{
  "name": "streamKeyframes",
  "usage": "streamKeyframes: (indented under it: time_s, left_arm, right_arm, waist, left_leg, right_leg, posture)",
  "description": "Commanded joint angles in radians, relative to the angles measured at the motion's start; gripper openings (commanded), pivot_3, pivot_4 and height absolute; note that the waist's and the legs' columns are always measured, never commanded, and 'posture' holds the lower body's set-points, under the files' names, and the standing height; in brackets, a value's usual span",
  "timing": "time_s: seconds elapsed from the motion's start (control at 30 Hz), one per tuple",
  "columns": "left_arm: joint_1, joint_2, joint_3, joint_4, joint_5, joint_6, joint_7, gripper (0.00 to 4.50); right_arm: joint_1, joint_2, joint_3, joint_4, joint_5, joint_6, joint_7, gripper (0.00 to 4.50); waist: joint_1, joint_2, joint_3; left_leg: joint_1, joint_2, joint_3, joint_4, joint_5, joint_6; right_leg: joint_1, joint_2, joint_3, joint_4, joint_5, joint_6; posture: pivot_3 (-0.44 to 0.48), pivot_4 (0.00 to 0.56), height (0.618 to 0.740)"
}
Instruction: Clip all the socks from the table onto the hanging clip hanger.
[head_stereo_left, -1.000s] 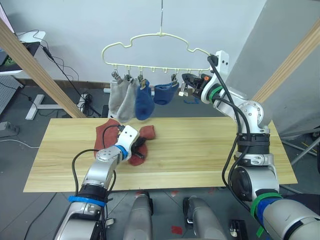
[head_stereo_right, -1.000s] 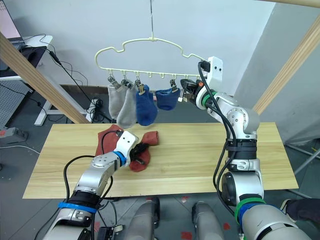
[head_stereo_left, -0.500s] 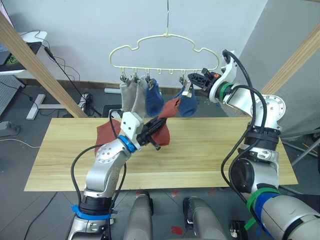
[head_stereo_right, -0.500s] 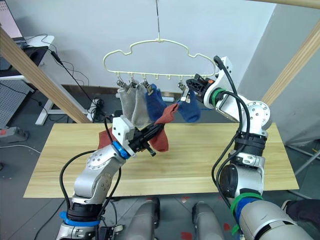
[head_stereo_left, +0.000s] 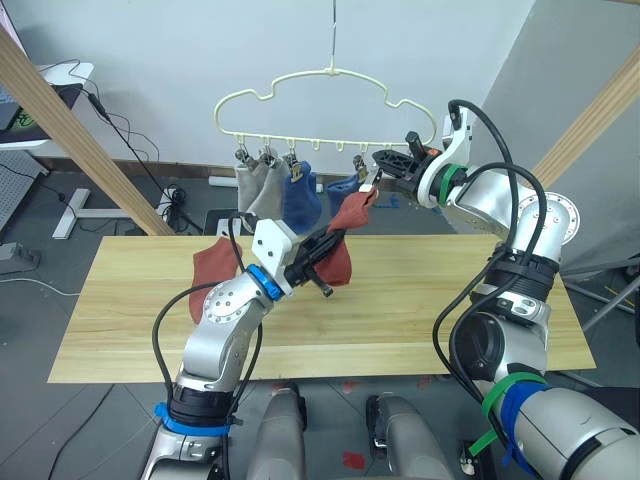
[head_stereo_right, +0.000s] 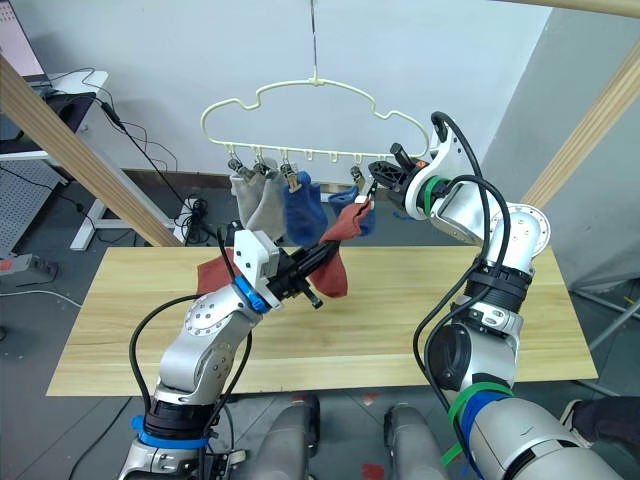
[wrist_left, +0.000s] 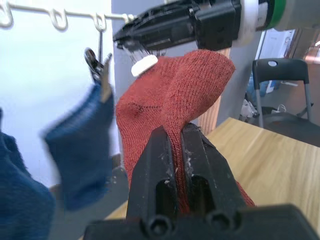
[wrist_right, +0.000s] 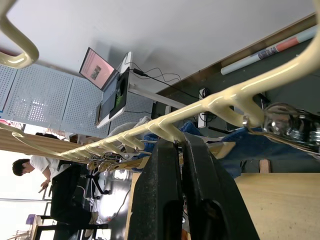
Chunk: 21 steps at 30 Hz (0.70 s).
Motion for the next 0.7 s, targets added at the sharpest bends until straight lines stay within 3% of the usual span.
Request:
streamKeyframes:
  time_s: [0.03, 0.3, 0.4, 0.63, 0.7]
  left_arm:
    - [-0.012, -0.005, -0.003, -0.005, 0.005, -0.029, 0.002, 0.02]
    - [-0.034, -0.010, -0.012, 0.024, 0.028, -0.053, 0.000, 0.02]
    - [-0.039, -0.013, -0.018, 0.027, 0.032, -0.058, -0.001, 0.00]
    - [-0.049, -0.016, -0.027, 0.028, 0.021, -0.044, -0.010, 0.00]
    - [-0.047, -0.023, -0.022, 0.021, -0.012, 0.004, -0.008, 0.53]
  right_arm:
    - [0.034, -0.007, -0.009, -0.006, 0.008, 0.025, -0.056, 0.00]
    - [0.046, -0.009, 0.006, -0.012, 0.053, 0.030, -0.078, 0.00]
    - [0.048, -0.011, 0.008, -0.012, 0.075, 0.030, -0.086, 0.73]
    - [0.056, -0.040, 0.011, -0.020, 0.102, 0.035, -0.079, 3.21]
    - [0.058, -0.073, 0.000, -0.030, 0.121, 0.044, -0.064, 3.85]
  waist:
    - [0.000, 0.000, 0.000]
    - [0.000, 0.000, 0.000]
    - [0.000, 0.000, 0.000]
    - [-0.008, 0.001, 0.001]
    - [-0.008, 0.001, 0.001]
  left_leg:
    - [0.000, 0.000, 0.000, 0.000, 0.000, 0.000]
    - [-0.001, 0.000, 0.000, 0.000, 0.000, 0.000]
    - [-0.001, 0.000, 0.000, 0.000, 0.000, 0.000]
    - [-0.003, 0.001, 0.000, 0.000, 0.000, 0.000]
    - [-0.004, 0.001, 0.000, 0.000, 0.000, 0.000]
  right_leg:
    - [0.000, 0.000, 0.000, 0.000, 0.000, 0.000]
    - [0.000, 0.000, 0.000, 0.000, 0.000, 0.000]
    - [0.000, 0.000, 0.000, 0.000, 0.000, 0.000]
    - [-0.003, 0.001, 0.000, 0.000, 0.000, -0.001]
    - [-0.004, 0.001, 0.000, 0.000, 0.000, 0.000]
  posture:
    - [0.007, 0.294, 0.740]
    - [0.007, 0.294, 0.740]
    - [0.005, 0.296, 0.740]
    - [0.002, 0.296, 0.740]
    - [-0.001, 0.297, 0.740]
